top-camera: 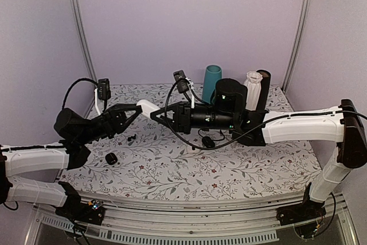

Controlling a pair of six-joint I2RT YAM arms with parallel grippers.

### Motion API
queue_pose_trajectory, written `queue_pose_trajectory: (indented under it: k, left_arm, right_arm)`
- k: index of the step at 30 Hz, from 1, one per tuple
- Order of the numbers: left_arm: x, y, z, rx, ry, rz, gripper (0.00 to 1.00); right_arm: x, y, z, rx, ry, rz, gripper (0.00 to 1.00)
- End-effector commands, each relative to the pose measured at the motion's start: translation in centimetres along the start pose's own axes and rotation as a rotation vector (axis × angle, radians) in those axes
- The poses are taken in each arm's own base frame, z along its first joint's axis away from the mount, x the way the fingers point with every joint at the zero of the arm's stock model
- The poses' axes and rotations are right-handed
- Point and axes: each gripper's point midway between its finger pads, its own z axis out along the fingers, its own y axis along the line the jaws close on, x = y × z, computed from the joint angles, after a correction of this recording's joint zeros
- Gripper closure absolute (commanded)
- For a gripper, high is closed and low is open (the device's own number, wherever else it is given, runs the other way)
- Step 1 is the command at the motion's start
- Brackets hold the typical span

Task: Insert the wireless bluetooth earbuds into the charging case
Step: Pass from the left arm to the right

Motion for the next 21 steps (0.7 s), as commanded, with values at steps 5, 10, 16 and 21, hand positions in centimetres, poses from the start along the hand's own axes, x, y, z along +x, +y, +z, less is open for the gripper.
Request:
queue_pose_trajectory:
  k: [5, 10, 16, 21]
  left_arm:
    - [1.1, 1.3, 0.1, -0.051, 0.039, -0.024, 0.93]
    - [0.8, 2.1, -0.3, -0.122, 0.033, 0.017, 0.68]
    - [0.1, 2.8, -1.0, -0.230, 0.049, 0.091, 0.34]
    - [-0.7, 3.2, -1.9, -0.307, 0.033, 0.128, 0.04]
  right_arm:
    - [-1.4, 0.4, -0.1, -0.014, -0.052, -0.043, 0.93]
    - [-1.5, -0.2, -0.4, -0.002, -0.050, -0.033, 0.96]
    - [-1.8, -3.1, -1.3, 0.048, -0.044, 0.034, 0.96]
    - [-1.2, -7.3, -1.9, 0.150, -0.010, 0.108, 0.97]
